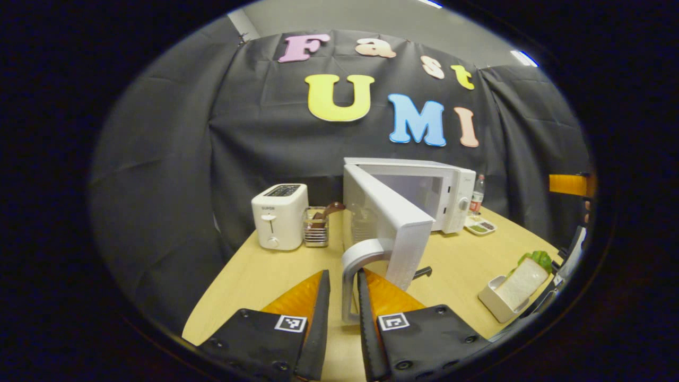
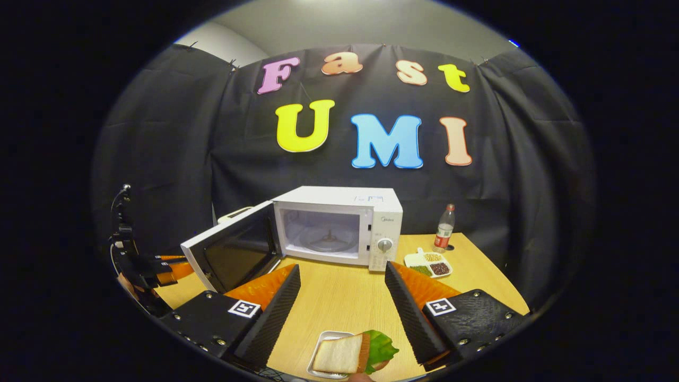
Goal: Open the microwave oven with the left hand, put the food in, and close the microwave oven.
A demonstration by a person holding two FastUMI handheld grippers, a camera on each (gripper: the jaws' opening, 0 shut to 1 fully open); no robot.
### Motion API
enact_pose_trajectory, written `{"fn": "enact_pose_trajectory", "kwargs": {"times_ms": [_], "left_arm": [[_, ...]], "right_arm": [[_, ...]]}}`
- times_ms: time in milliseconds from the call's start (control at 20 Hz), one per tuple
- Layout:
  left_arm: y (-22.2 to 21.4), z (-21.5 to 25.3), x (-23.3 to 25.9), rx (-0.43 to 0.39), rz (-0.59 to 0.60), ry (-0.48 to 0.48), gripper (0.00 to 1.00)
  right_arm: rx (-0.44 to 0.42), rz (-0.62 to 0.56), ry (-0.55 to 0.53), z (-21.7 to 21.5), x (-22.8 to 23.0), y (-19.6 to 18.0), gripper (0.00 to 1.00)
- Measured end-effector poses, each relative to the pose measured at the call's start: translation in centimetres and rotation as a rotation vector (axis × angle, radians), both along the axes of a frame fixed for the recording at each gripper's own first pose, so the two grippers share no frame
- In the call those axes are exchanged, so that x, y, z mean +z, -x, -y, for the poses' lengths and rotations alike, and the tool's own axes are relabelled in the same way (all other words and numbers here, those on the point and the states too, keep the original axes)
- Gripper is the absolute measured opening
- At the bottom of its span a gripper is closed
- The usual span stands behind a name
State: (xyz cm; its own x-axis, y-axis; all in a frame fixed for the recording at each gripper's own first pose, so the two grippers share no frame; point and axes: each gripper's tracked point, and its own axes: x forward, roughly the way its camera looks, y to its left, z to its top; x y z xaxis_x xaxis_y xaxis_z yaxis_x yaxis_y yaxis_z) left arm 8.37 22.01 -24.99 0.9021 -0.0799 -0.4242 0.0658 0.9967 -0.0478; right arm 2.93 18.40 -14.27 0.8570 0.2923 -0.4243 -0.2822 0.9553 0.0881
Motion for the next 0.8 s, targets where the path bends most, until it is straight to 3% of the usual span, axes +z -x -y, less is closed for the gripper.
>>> {"fn": "enact_pose_trajectory", "kwargs": {"times_ms": [50,100,250,350,800], "left_arm": [[0.4,-1.1,0.3,0.034,0.01,-0.012,0.43],[0.8,-2.2,1.0,0.068,0.022,-0.021,0.44],[2.8,-3.3,2.8,0.146,0.056,-0.016,0.83],[4.3,-3.1,4.0,0.179,0.066,-0.016,0.95],[10.0,0.1,10.4,0.244,0.135,-0.021,0.96]], "right_arm": [[0.009,-0.051,0.001,0.3,-1.3,0.2,0.98],[0.013,-0.105,-0.008,0.8,-2.5,0.5,0.98],[0.014,-0.273,-0.072,1.8,-5.7,1.5,0.98],[0.005,-0.364,-0.096,2.4,-7.5,2.1,0.98],[-0.004,-0.654,-0.197,4.3,-13.8,4.8,0.99]]}}
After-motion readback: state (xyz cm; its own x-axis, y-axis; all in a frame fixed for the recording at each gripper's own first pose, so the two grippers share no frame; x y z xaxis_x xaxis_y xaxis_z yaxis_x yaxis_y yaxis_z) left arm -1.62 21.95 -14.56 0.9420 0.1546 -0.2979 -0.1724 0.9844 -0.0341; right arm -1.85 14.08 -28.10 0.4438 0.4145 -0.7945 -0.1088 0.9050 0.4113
